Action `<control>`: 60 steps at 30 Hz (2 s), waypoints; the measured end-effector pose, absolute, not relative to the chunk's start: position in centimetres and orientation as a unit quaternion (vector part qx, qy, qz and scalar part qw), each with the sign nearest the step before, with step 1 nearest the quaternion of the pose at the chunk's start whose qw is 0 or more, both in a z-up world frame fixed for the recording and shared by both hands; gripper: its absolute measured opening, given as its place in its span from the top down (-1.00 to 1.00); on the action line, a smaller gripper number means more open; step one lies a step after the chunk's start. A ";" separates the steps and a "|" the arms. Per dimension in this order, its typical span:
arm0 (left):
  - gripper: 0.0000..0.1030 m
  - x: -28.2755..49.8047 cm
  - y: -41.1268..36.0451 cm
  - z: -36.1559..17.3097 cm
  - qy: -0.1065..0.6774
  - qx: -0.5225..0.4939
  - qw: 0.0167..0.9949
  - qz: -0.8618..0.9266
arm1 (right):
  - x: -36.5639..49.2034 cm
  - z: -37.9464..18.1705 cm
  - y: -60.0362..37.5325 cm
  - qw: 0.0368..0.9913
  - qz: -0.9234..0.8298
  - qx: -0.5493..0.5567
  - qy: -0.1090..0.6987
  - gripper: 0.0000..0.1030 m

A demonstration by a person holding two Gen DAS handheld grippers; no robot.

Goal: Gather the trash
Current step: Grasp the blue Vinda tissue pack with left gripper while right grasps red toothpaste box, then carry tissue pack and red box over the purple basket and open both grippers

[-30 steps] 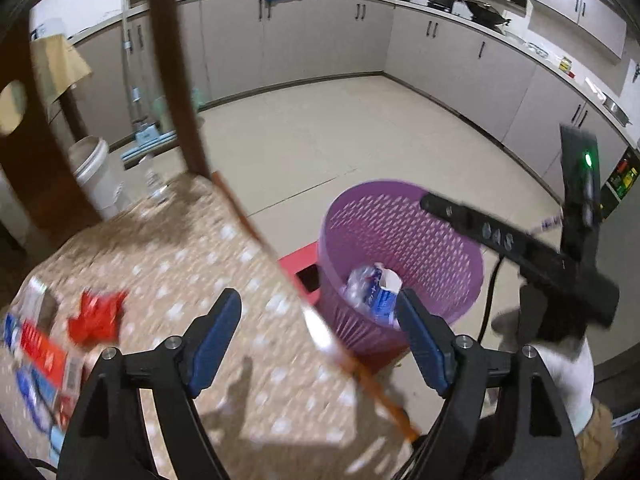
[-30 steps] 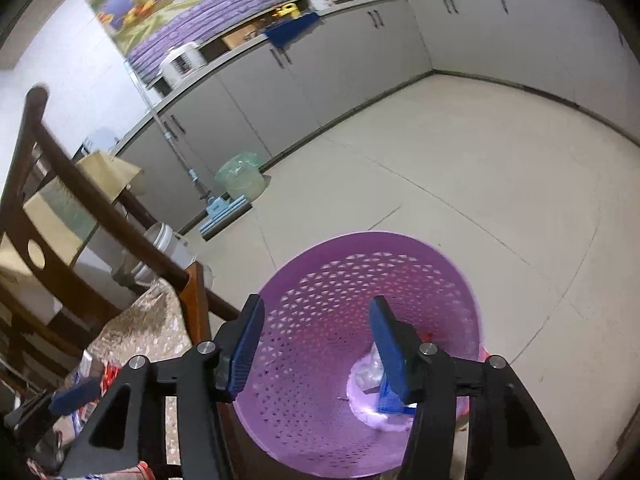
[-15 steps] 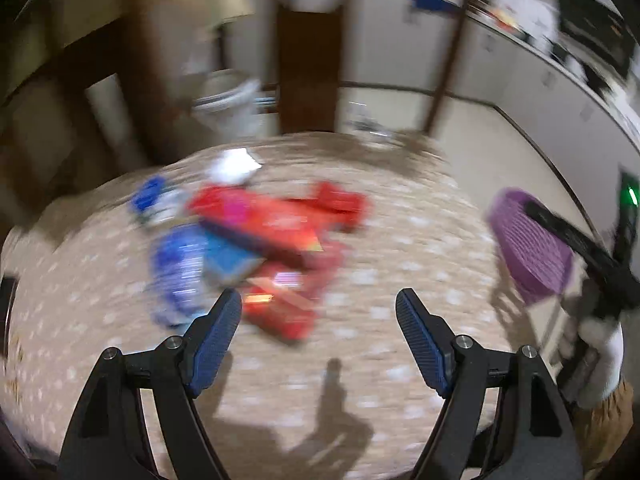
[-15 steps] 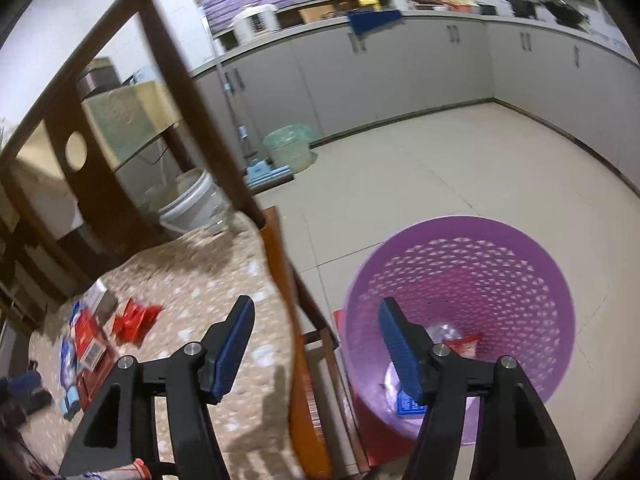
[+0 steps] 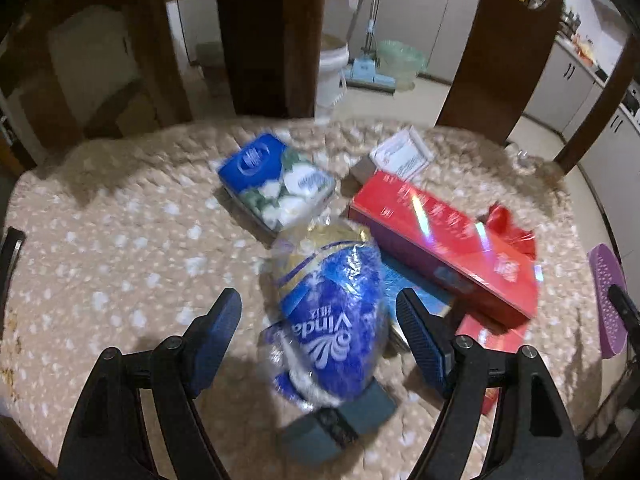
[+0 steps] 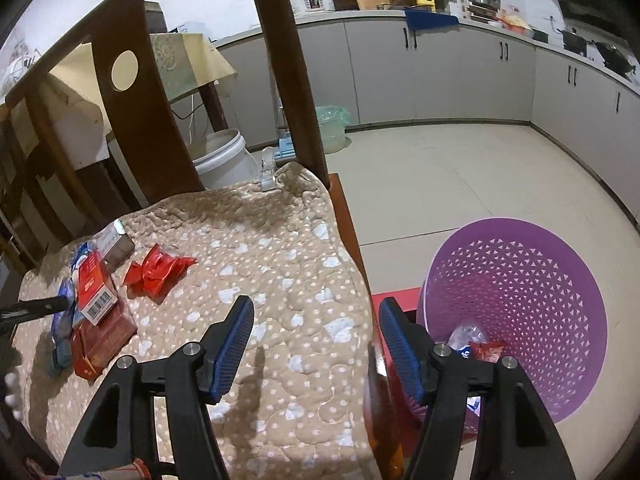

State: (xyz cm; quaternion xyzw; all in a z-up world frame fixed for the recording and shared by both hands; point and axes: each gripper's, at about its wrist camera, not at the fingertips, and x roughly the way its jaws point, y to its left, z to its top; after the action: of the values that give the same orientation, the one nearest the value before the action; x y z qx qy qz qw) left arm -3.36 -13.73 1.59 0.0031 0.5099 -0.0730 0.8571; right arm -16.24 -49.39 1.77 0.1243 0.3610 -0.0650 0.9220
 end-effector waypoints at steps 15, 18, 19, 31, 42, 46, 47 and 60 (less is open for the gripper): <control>0.17 -9.6 -7.1 4.9 0.485 -0.104 0.863 -0.094 | -15.6 2.2 -45.2 0.920 0.015 0.110 0.376 -0.35; 0.17 -11.2 -6.4 5.4 0.478 -0.088 0.869 -0.086 | -14.6 3.7 -41.5 0.917 0.081 0.096 0.378 -0.52; 0.17 -11.5 -6.4 5.5 0.475 -0.080 0.872 -0.083 | -14.2 4.1 -40.5 0.916 0.096 0.092 0.378 -0.60; 0.16 -14.4 -3.7 5.4 0.455 -0.026 0.887 -0.072 | -3.9 3.1 -26.9 0.872 0.178 -0.070 0.451 -0.63; 0.16 -14.4 -3.6 5.0 0.456 -0.023 0.887 -0.071 | -4.6 2.8 -26.1 0.869 0.186 -0.051 0.456 0.16; 0.16 -14.6 -5.0 5.5 0.455 -0.014 0.886 -0.082 | -7.2 4.9 -28.7 0.884 0.185 -0.009 0.429 0.16; 0.16 -14.7 -5.4 5.6 0.455 -0.011 0.886 -0.085 | -7.7 5.2 -29.3 0.887 0.183 -0.002 0.425 0.16; 0.16 -15.5 -15.3 7.9 0.441 0.051 0.880 -0.169 | -15.6 5.2 -45.3 0.921 0.042 0.103 0.374 0.16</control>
State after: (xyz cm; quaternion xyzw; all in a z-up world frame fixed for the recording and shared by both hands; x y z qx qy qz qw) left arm -15.52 -15.34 7.90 0.0507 0.4413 -0.1690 0.8798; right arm -15.65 -45.31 5.22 0.1026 0.3744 0.0423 0.9206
